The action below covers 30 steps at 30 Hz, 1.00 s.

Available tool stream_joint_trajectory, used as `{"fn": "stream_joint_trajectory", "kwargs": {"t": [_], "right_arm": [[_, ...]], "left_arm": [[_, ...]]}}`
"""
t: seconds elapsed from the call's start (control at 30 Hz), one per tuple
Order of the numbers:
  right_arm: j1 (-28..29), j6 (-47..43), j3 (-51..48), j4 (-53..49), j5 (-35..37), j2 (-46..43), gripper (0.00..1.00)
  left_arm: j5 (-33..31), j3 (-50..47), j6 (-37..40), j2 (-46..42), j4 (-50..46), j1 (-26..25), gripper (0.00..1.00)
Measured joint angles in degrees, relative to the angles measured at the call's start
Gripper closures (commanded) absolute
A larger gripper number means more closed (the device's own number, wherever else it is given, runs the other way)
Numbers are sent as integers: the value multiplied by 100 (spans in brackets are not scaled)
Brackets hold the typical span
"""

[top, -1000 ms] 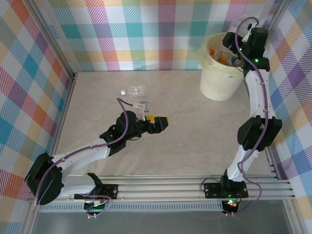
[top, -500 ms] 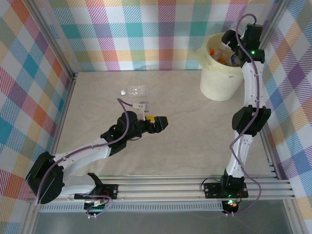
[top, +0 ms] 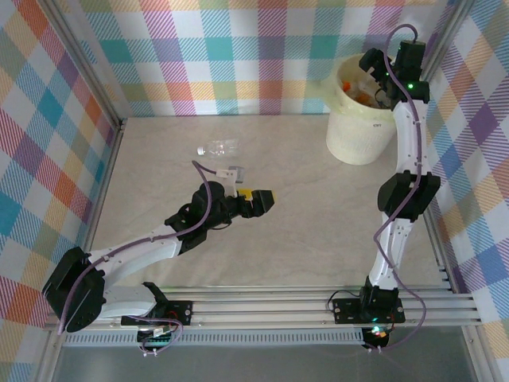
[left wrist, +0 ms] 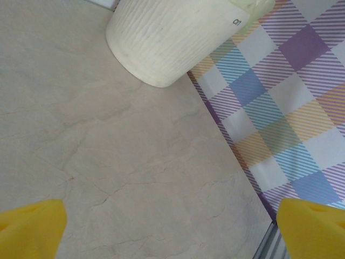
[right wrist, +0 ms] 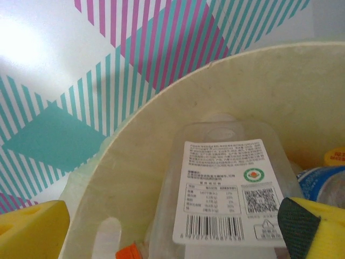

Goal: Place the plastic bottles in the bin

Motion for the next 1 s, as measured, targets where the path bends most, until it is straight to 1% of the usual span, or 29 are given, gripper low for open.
{"fn": "stream_joint_trajectory", "kwargs": {"t": [0.23, 0.37, 0.5, 0.7, 0.87, 1.0], "right_arm": [[0, -42, -424, 142, -76, -483, 0], [2, -127, -590, 127, -332, -671, 0], [2, -251, -706, -205, -586, -866, 0], [2, -472, -1259, -636, -758, -1364, 0], [2, -498, -1255, -734, -905, -1309, 0], [2, -492, -610, -920, -955, -852, 0]], "left_arm": [[-57, 0, -17, 55, -17, 2, 0], [-197, 0, -28, 59, -109, 0, 0], [-308, 0, -44, 61, -125, 0, 0], [-348, 0, -63, 162, -125, 0, 0], [-345, 2, -63, 293, -153, 0, 0], [-348, 9, -61, 343, -223, 0, 0]]}}
